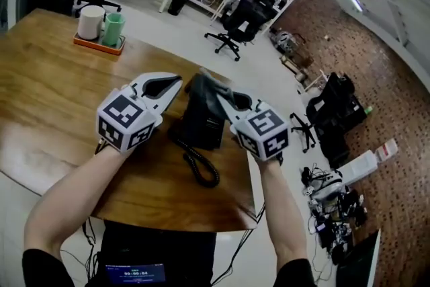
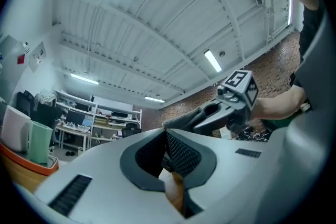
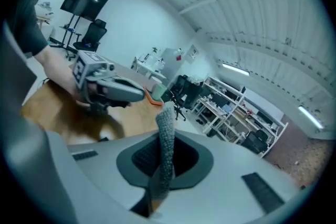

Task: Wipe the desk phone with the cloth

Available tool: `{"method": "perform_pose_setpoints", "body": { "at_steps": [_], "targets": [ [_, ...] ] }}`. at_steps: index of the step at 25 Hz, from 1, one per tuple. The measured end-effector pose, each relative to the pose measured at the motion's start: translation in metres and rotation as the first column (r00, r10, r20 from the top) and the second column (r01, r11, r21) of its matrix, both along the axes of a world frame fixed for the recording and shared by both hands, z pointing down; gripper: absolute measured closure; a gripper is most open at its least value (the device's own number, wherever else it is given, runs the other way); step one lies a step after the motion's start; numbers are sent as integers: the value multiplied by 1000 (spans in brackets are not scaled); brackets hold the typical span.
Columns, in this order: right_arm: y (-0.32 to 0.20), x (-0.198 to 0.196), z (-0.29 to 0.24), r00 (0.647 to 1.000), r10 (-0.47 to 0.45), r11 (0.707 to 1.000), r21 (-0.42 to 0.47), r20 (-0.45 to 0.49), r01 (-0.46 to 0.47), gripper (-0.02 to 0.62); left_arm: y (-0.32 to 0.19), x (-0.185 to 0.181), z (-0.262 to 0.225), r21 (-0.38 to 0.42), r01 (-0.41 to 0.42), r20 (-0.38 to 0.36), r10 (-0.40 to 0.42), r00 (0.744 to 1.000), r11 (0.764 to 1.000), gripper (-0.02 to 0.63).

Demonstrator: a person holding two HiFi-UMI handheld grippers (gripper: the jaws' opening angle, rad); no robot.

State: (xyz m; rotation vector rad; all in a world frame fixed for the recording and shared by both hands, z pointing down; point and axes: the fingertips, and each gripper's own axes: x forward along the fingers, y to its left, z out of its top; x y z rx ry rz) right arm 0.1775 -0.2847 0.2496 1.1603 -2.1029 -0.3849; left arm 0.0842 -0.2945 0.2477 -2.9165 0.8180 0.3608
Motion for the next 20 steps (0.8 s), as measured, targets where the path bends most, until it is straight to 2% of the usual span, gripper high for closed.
{"method": "perform_pose_setpoints", "body": {
  "at_steps": [3,6,11,13,16,18,20],
  "targets": [
    [-54,-8,5,999,48,999,4,14,-48,570,-10,-11,1,-10,10,-30,-11,999,1000,612],
    [-79,-14,9,998,60,998,20,-8,-60,571,-9,-16,-2,-17,22,-41,-23,999,1000,612],
    [-79,-11,36,980,24,1000,4,-198,-23,571,-4,-8,-2,-1,16,-9,-16,1000,1000,612],
    [-63,-16,44,963,-33,999,-28,-269,27,569,-4,-6,-2,2,17,-5,-17,1000,1000,612],
    [-21,-33,62,928,-176,983,-110,-329,147,569,-6,-9,-3,-8,22,-17,-23,1000,1000,612],
    [19,-44,79,889,-282,957,-173,-360,234,569,-7,-10,-3,-14,22,-22,-22,1000,1000,612],
    [62,-53,98,824,-408,908,-266,-393,323,569,-7,-10,-2,-13,19,-16,-19,1000,1000,612]
  ]
}}
